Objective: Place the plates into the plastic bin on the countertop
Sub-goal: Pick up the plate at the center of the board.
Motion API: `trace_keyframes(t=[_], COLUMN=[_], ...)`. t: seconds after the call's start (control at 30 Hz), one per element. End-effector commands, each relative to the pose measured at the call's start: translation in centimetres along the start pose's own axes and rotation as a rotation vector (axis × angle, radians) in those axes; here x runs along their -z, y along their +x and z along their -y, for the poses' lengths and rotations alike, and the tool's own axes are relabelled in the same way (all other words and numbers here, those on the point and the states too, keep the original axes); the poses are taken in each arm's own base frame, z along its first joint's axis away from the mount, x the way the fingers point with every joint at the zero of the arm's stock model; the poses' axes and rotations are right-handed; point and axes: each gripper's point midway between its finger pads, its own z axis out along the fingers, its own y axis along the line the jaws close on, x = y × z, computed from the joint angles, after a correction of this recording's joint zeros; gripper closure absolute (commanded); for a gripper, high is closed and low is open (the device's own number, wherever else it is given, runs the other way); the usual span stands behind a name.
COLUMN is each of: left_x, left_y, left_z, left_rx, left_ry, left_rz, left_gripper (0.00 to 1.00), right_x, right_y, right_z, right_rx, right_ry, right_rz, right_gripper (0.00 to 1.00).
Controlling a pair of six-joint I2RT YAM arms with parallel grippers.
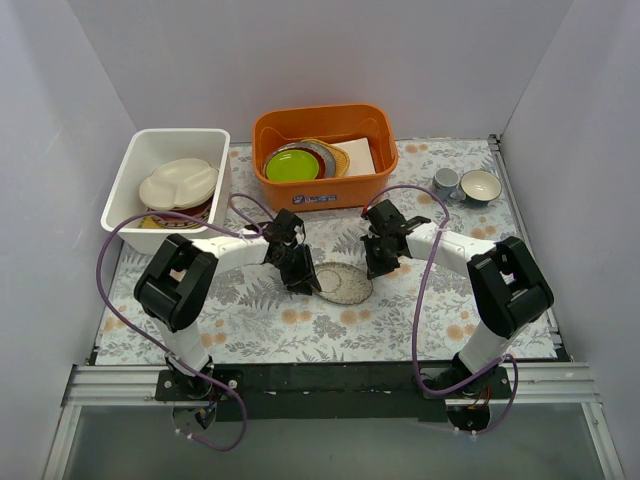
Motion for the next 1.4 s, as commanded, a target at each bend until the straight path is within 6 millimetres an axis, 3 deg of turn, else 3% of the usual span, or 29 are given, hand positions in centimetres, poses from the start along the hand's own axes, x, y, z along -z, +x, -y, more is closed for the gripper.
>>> trace_keyframes(t=[0.0,0.1,0.2,0.27,0.37,0.4,0.5,0.6,0.8,1.2,1.37], left_x=[-1.3,-1.5,-1.5,-1.3,-1.0,-0.9,-0.4,0.1,1.5,5.0,8.3], left_y=[0.2,0.1,0.1,0.2,0.4,0.4,0.5,0.3,0.0,-0.8,-2.2], left_z=[-0.4,-0.6,-0.7,-0.8,-0.8,-0.7,-0.6,-0.1,0.4,2.1,4.4], left_rx=[-0.008,-0.003,-0.005,-0.002,0.001,0.002,0.003,0.002,-0.011,-0.043,-0.072], left_ry=[-0.003,-0.010,-0.013,-0.016,-0.010,-0.008,-0.002,0.006,0.007,0.016,0.046], left_rz=[-0.005,-0.004,-0.001,0.005,0.008,0.010,0.017,0.030,0.065,0.142,0.220], left_gripper=[0.73,0.81,0.97,1.00,1.00,1.00,1.00,1.00,1.00,1.00,1.00], right_x=[-0.3,-0.2,-0.1,0.0,0.4,0.6,1.2,2.0,4.0,8.9,10.2], right_y=[1.2,1.2,1.4,1.5,1.3,1.3,1.1,0.9,0.0,-1.1,-1.0], right_z=[0.6,0.5,0.3,0.0,-0.1,-0.1,-0.1,-0.1,-0.4,-1.6,-1.5], right_rx=[0.006,0.011,0.008,0.006,0.004,0.004,0.004,0.000,-0.008,-0.008,-0.011], right_ry=[0.011,0.004,-0.010,-0.031,-0.037,-0.037,-0.036,-0.032,-0.046,-0.107,-0.110], right_rz=[-0.029,-0.025,-0.025,-0.021,-0.009,-0.006,0.008,0.026,0.085,0.188,0.215], right_gripper=[0.99,0.99,0.99,0.99,0.79,0.66,0.41,0.22,0.02,0.02,0.02])
